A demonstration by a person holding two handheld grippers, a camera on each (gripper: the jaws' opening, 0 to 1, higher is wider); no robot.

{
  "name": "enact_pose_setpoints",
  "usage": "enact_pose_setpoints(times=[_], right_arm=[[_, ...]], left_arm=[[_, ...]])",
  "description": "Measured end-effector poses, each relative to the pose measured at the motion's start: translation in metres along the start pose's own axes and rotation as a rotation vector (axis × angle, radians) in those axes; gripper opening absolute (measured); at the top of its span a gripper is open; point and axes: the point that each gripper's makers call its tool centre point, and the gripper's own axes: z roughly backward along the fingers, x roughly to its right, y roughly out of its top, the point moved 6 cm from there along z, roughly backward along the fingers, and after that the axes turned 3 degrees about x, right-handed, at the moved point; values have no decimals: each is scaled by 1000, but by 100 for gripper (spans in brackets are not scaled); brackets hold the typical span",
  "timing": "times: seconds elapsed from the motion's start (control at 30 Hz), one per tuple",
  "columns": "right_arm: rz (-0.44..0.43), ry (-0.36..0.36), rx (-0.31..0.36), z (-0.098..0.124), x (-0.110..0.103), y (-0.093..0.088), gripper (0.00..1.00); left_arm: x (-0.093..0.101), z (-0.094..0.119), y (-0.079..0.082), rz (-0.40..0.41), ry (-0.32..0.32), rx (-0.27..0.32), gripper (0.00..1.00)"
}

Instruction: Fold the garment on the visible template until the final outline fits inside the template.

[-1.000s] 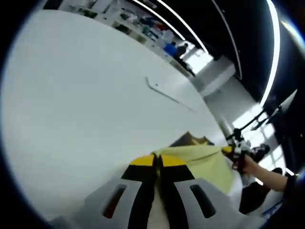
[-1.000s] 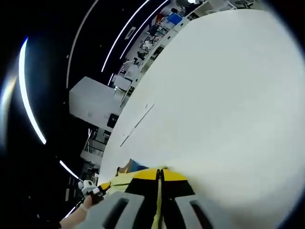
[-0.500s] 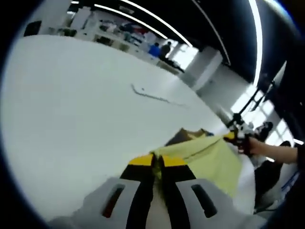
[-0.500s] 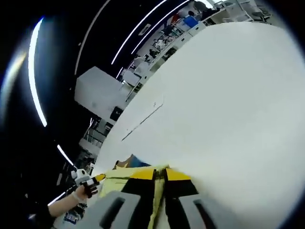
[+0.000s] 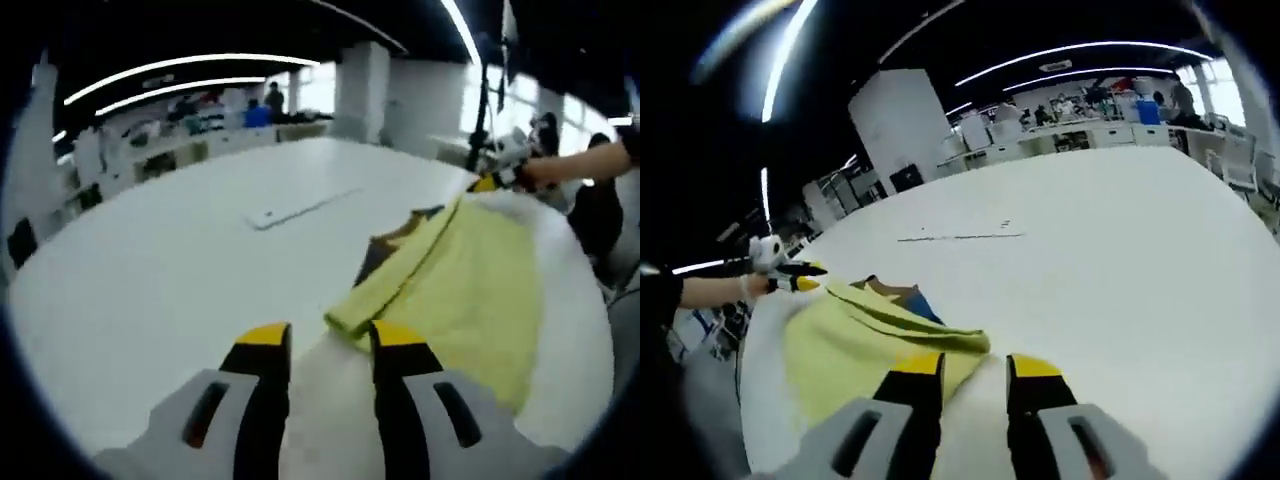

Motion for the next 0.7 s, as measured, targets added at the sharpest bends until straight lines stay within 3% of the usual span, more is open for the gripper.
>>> enact_pose_setpoints(times=[0.03,0.1,0.3,0.4,0.57,0.7], right_arm=[[64,-12,-21,-3,1,-1,21],[106,-5,-43,-6,0,-2,21],[192,-17,-95,-16,4,-7,21],[177,9,-66,-19,3,-4,22],[148,22,-47,-24,9,-2,22],[132,25,-42,-26,12,-3,21]], left_arm=[[2,-2,-1,-113,-18,-27,28],[3,-5,-2,-214,-18,-73,27],[6,-13,9,-458,-19,-85,26],[8,-16,9,-527,-59,-122,25],[3,-17,15,-533,-62,-96,22],[8,-20,11,-609,-99,-121,19]])
